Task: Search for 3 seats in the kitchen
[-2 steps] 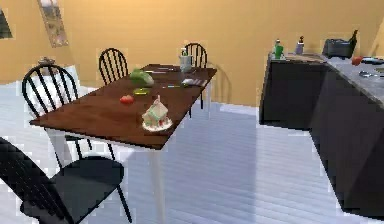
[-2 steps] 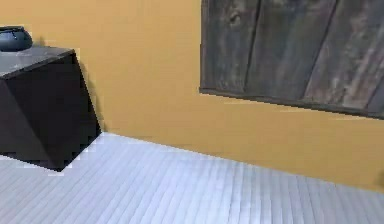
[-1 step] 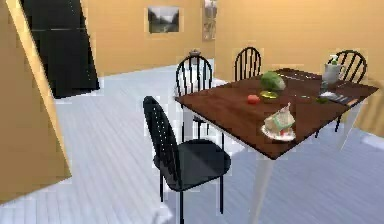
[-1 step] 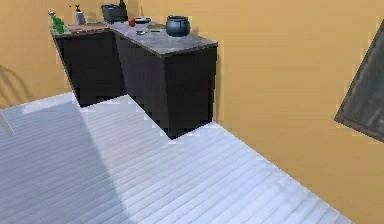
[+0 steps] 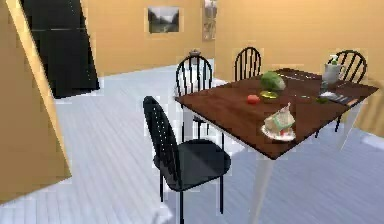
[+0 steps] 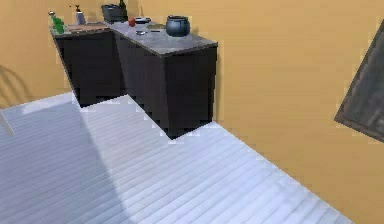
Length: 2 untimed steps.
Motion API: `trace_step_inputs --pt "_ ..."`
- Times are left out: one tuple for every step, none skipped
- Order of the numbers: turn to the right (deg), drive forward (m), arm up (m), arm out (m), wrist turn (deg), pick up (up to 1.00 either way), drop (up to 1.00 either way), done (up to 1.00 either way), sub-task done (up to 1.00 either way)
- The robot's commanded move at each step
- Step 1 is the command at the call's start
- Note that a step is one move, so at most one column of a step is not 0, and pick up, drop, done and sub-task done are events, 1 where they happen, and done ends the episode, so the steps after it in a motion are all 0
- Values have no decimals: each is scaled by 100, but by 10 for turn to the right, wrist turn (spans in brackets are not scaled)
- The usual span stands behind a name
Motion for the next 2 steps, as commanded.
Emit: trace_step_inputs --pt "-450 0 0 0 0 0 0 0 0" --pt "-30 0 0 0 0 0 0 0 0"
